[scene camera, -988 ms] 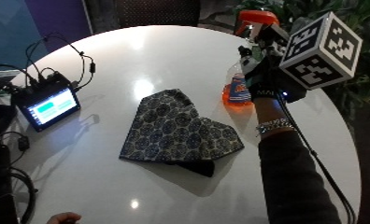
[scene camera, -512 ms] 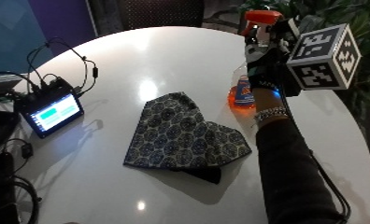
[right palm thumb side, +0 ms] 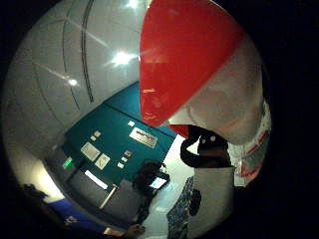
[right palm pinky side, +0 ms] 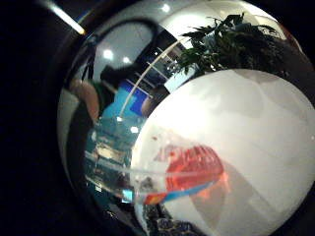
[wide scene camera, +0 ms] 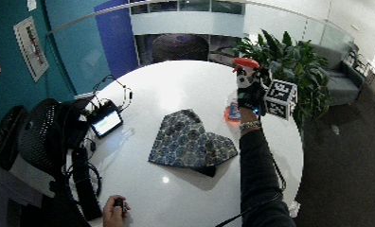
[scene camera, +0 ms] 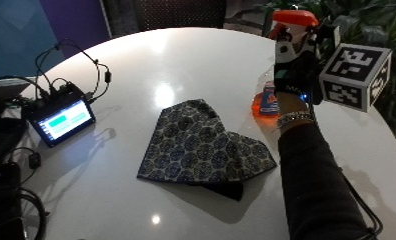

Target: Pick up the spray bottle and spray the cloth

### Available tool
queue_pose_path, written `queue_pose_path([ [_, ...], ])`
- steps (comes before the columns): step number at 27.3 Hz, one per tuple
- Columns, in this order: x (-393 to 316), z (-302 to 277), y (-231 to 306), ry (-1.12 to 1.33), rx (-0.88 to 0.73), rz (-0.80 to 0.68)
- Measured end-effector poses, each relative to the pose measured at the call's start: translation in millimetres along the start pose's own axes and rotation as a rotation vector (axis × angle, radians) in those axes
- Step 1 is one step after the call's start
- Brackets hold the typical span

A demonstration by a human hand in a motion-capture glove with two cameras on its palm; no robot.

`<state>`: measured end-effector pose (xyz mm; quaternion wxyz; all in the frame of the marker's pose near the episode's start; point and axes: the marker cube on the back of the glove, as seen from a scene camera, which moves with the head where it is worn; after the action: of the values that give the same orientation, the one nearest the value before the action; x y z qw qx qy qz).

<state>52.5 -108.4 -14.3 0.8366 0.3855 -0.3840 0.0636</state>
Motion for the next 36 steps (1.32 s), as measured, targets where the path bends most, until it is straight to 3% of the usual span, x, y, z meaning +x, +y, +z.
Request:
queue_pose_path([
  [13,-9,-2,-3,0.081,0.08,-0.224],
  [25,-95,-19,24,0.341,0.007,-0.708],
  [36,-105,7,49,0.652,-0.091,-0.952],
])
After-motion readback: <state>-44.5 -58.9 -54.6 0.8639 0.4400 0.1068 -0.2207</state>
